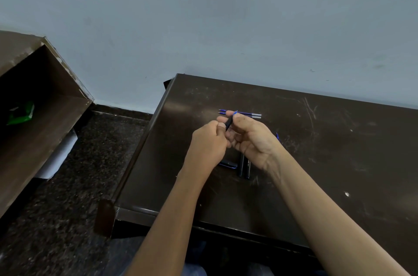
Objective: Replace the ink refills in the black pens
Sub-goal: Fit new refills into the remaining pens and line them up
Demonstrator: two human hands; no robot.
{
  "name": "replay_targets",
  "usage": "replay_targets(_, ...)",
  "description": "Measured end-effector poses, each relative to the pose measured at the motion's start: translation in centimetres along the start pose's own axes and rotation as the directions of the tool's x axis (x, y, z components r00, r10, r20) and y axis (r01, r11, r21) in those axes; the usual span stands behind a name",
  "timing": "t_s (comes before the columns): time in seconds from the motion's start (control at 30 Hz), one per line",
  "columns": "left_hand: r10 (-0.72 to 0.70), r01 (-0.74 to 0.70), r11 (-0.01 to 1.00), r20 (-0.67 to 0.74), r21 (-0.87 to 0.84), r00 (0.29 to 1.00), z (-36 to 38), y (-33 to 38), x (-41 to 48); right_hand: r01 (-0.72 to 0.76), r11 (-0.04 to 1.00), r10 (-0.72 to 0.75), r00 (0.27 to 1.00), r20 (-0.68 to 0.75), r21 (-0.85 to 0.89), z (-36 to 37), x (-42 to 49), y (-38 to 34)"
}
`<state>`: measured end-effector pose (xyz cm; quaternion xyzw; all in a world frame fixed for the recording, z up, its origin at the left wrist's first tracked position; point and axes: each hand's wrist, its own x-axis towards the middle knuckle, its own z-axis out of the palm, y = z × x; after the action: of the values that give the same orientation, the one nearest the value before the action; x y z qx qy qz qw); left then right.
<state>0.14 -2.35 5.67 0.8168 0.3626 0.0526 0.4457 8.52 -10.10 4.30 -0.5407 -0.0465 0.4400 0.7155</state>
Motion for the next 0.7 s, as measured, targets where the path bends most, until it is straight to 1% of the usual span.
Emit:
replay_targets(0.07,0.001,-0.001,1.0,0.007,-0.007,1.0,0.05,-0.09,0.05,-0.016,0.998,0.016,1.0,0.008,-0.06,0.17,-0.27,-0.04)
replay_targets(0.13,-0.004,0.004,1.0,0.016,0.005,1.0,0.12,-0.2,0.13,-0.022,0.997,0.021,1.0,-0.01,-0.075,0.22,-0.27,0.09)
replay_targets(0.2,-0.007,0.007,1.0,0.007,0.024,1.0,0.12,-0.33,0.19,-0.028,0.999,0.027,0.999,-0.024,-0.034,0.24,-0.15,0.13)
replay_targets(0.33,-0.011,0.011,1.0,-0.016,0.015,1.0,0.08,-0.3,0.14,-0.039,0.996,0.04,0.999,-0.005,0.084,0.33,-0.07,-0.09)
replay_targets(0.5,-0.015,0.015,1.0,-0.001,0.022,1.0,0.13,-0.15,0.03,-0.052,0.999,0.053,0.998,-0.02,0.012,0.49,-0.45,-0.09)
replay_targets(0.57,-0.02,0.021,0.999,-0.003,0.038,1.0,0.12,-0.14,0.04,-0.058,0.998,0.059,0.998,-0.033,0.029,0.41,-0.46,-0.07)
replay_targets(0.7,-0.02,0.021,0.999,-0.02,0.046,1.0,0.01,-0.17,0.01,-0.073,0.991,0.076,0.997,-0.016,0.114,0.36,-0.13,-0.09)
